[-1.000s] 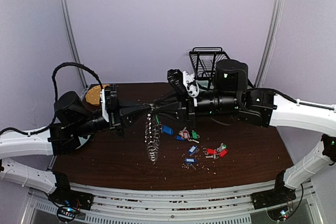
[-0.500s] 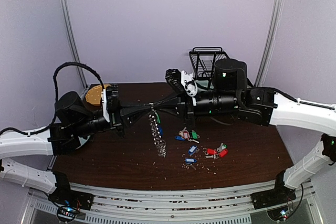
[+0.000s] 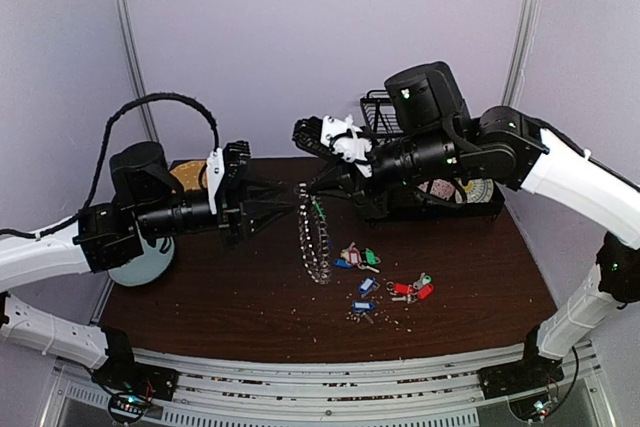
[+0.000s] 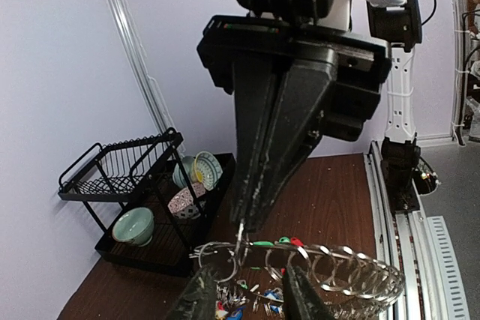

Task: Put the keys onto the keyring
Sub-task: Pass from the left arm to the right, then pass from the right arm to the left

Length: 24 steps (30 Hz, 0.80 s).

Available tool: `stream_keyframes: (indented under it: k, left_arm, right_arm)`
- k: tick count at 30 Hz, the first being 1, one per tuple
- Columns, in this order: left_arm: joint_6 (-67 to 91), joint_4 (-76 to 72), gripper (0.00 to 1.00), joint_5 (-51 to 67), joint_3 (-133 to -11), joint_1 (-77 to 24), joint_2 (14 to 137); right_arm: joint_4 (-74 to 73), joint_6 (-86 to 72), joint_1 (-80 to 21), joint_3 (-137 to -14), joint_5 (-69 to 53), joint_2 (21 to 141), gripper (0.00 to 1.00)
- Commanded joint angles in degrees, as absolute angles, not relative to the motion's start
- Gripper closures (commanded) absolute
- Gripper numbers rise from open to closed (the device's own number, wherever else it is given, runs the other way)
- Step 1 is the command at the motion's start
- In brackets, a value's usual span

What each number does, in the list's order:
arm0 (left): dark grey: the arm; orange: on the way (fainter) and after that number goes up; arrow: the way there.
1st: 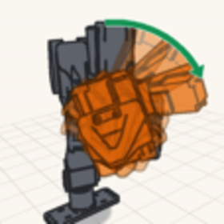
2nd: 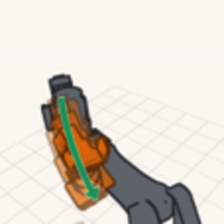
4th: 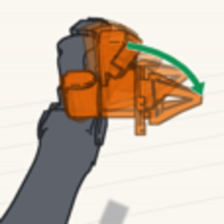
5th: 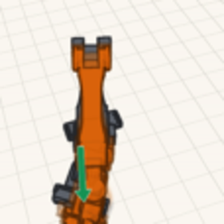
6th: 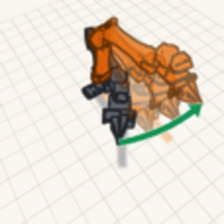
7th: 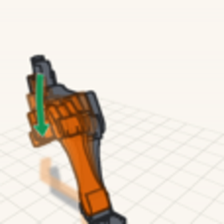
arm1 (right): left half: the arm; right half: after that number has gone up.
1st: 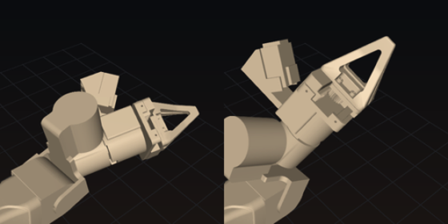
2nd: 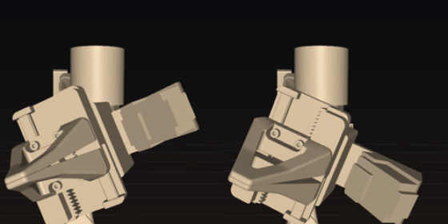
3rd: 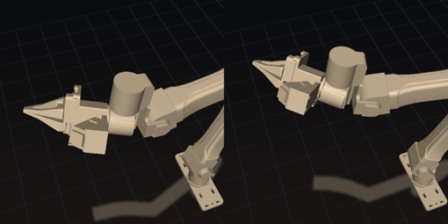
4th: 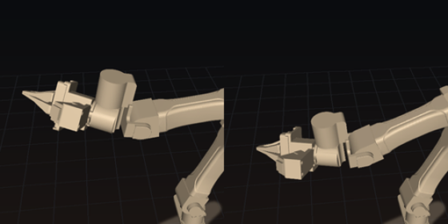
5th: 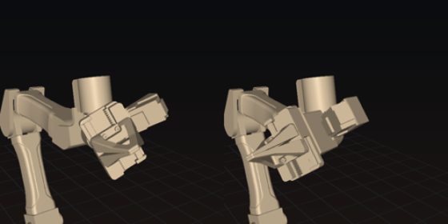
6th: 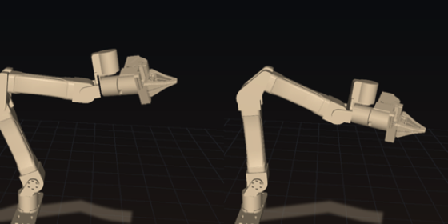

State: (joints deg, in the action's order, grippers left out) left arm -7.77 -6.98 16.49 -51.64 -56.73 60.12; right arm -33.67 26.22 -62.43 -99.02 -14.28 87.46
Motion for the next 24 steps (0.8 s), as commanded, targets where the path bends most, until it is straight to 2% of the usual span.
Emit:
stream_keyframes:
  k: [1, 5, 12, 24]
  left_arm:
    - [-8.93, -3.69, 0.68, 17.04, -53.99, -56.78, 61.56]
    - [-8.67, -4.28, 0.7, 16.45, -54.54, -56.78, 62.54]
    - [-9.05, -3.89, 0.83, 17.49, -55.28, -56.84, 63.92]
    - [-9.97, -5.02, 0.94, 22.14, -54.79, -56.93, 63.59]
  right_arm:
    - [-38.49, 29.43, -63.66, -100.97, -11.56, 88.42, 1.0]
    - [-37.91, 29.96, -64.17, -100.99, -12.48, 88.59, 1.0]
    - [-37.71, 30.49, -64.86, -100.99, -13.17, 88.72, 1.0]
    - [-37.87, 30.51, -65.21, -102.0, -12.3, 90.13, 1.0]
